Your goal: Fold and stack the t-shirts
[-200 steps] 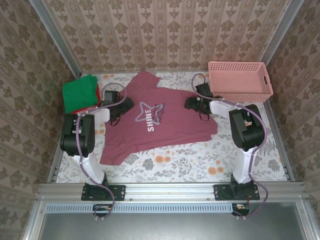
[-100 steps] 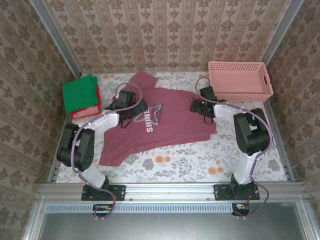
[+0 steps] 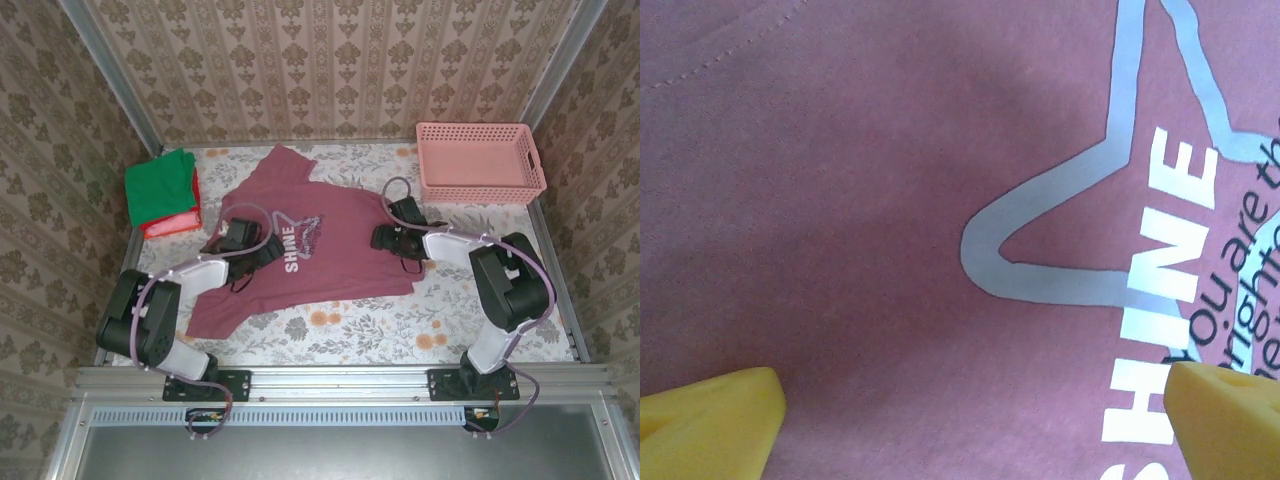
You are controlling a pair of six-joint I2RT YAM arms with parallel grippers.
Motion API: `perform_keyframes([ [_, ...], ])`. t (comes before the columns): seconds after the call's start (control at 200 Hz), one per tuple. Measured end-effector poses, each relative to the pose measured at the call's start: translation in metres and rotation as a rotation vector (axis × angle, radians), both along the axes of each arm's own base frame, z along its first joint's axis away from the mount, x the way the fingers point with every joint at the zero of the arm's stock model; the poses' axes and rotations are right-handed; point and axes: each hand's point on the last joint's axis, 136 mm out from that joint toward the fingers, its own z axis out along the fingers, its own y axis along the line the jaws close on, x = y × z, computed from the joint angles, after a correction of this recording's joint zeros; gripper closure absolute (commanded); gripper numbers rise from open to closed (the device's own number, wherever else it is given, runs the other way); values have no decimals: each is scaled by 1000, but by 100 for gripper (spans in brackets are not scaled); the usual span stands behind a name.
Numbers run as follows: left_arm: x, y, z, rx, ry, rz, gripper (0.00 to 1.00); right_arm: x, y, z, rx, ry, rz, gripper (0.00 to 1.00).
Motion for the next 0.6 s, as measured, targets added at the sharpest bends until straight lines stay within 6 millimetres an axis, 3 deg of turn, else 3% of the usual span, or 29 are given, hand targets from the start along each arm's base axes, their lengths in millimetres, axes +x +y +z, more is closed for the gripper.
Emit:
perform_keyframes([
  [0.14,-20,27,-1,3,8,55,0,-18,15,14,15,-17,40,23],
  [0.25,-31,38,-2,14,24,78,0,-9,-2,44,-12,-108,-23,30],
  [0.335,-32,40,-2,17,30,81,0,5,-25,55,-28,-144,-98,37],
  [0.46,-32,41,-3,18,33,82,0,30,-51,47,-66,-129,-180,47],
  [0.6,-31,41,-4,19,35,83,0,46,-57,21,-91,-69,-201,54],
])
